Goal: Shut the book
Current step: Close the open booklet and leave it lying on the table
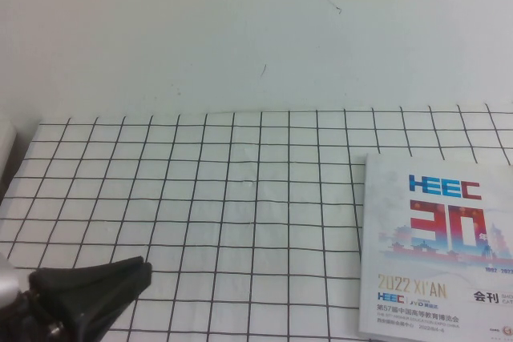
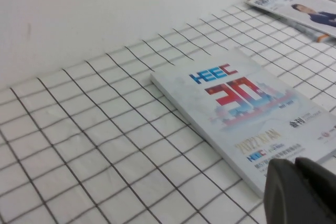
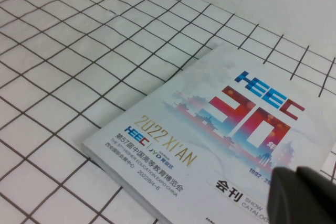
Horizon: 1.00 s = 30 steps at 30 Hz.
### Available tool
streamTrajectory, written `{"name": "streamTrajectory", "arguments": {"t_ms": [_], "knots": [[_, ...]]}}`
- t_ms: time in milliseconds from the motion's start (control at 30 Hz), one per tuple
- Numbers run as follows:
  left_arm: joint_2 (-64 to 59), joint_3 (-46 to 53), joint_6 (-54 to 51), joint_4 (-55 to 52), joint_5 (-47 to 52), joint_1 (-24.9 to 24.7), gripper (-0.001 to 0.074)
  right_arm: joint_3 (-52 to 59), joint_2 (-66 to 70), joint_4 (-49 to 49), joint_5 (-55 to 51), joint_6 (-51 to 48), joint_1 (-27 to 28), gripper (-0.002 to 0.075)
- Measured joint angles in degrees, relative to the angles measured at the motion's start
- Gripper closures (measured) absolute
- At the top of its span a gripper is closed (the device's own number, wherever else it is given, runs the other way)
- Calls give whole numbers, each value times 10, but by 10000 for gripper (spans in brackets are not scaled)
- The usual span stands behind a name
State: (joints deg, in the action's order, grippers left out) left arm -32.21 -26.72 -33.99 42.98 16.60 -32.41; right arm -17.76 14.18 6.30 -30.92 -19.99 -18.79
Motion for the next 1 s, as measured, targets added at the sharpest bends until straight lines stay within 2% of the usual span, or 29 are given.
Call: {"name": "streamTrajectory", "arguments": {"t_ms": [200, 333, 500, 633, 767, 900, 1000], "knots": [[100, 81, 47, -81, -119, 23, 738, 0, 0, 0, -3, 0, 0, 729], [165, 158, 163, -195, -155, 79, 738, 0, 0, 0, -5, 0, 0, 729], [245, 246, 244, -251, -156, 167, 738, 0, 0, 0, -6, 0, 0, 729], [306, 280, 328, -312, -111, 240, 738, 0, 0, 0, -6, 0, 0, 729], [326, 280, 365, -359, 3, 311, 738, 0, 0, 0, -7, 0, 0, 729], [327, 278, 365, -371, 16, 362, 738, 0, 0, 0, -20, 0, 0, 729], [329, 278, 365, -372, 17, 382, 738, 0, 0, 0, -23, 0, 0, 729]]}}
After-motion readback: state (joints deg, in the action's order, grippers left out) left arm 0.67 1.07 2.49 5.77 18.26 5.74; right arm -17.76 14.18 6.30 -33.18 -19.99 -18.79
